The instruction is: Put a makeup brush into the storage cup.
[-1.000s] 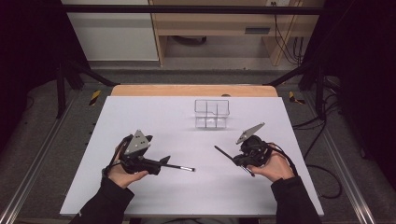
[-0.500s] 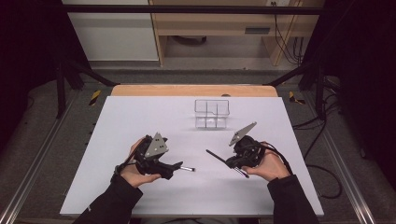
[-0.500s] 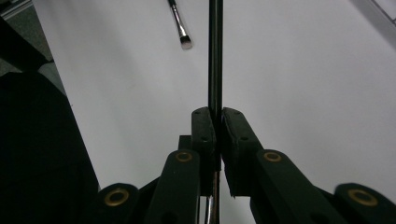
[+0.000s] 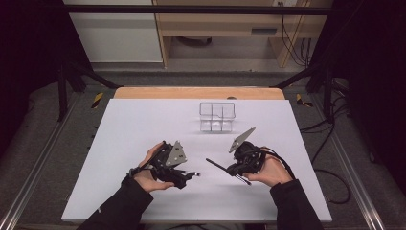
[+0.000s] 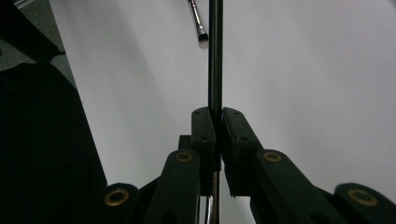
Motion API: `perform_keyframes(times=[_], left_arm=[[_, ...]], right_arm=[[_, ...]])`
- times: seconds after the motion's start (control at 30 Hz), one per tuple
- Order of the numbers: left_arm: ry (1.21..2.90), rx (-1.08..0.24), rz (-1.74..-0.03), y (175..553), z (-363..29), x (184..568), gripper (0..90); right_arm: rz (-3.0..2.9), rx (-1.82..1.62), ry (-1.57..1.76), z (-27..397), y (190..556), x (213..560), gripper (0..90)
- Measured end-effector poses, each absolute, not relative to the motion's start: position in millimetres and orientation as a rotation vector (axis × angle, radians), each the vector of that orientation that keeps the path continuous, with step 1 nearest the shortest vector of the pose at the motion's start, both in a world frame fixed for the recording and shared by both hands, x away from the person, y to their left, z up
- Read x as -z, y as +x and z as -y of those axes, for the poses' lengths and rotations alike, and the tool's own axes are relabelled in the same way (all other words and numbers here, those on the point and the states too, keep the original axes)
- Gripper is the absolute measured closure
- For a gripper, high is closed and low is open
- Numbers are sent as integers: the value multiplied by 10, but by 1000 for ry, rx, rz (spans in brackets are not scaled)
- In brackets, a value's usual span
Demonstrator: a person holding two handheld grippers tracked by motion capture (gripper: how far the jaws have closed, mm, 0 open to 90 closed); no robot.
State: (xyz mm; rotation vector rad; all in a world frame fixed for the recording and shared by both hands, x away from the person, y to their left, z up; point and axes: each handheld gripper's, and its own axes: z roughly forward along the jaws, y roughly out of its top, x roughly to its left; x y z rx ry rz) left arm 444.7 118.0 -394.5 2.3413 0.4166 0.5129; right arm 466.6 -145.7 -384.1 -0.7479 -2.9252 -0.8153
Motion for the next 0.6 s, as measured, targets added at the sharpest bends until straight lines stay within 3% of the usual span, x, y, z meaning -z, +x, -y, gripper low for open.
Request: perform_keyframes(times=[0.6], left_arm=[[2448,-592,-254,4380,-861,4054,89]], right_arm=[[2904,773,-683,1326,4678,3947,841]])
